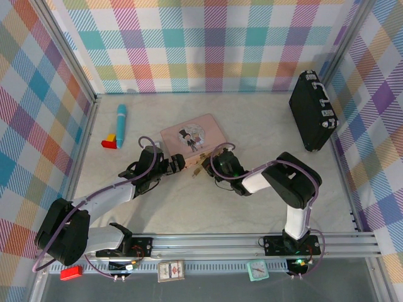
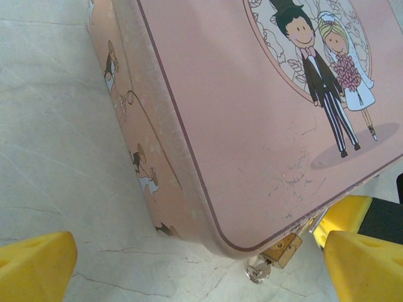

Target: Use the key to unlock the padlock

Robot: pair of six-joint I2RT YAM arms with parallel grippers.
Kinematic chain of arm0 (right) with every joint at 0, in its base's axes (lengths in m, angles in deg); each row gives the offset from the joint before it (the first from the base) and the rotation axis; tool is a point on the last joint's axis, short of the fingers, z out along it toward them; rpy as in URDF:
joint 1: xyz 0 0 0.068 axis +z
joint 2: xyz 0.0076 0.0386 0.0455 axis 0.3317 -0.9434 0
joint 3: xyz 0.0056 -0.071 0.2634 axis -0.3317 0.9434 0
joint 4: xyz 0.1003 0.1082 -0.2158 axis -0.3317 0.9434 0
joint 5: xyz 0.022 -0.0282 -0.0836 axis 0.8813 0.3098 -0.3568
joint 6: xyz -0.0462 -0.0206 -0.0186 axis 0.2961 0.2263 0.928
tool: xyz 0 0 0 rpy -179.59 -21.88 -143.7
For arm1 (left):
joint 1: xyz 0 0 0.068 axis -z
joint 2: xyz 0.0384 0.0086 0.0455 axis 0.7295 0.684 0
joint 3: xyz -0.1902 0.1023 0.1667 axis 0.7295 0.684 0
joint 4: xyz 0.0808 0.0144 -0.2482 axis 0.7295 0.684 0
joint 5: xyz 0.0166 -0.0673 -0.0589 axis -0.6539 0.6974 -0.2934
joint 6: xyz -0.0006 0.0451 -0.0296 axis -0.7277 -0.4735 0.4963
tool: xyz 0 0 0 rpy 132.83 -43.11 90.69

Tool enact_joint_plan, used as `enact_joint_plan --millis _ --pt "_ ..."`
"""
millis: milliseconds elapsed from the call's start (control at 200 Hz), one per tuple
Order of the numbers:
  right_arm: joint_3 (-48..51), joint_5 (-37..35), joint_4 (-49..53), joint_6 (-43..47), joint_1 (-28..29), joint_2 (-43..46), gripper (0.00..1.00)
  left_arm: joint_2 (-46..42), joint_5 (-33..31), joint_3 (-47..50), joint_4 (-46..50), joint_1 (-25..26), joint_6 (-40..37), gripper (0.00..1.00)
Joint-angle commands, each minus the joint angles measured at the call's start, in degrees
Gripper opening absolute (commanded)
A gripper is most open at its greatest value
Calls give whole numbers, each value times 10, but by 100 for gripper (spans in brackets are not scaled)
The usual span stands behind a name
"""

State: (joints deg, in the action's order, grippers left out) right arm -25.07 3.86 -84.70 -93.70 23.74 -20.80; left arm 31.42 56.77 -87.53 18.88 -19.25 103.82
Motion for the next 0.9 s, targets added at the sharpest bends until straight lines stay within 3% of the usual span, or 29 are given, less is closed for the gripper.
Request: enact_joint_plan --millis 0,895 --pt "12 -49 -2 -33 -6 0 0 3 8 3 -12 -8 5 100" --pt "27 -82 -28 -82 -6 0 0 24 29 0 -25 -11 12 100"
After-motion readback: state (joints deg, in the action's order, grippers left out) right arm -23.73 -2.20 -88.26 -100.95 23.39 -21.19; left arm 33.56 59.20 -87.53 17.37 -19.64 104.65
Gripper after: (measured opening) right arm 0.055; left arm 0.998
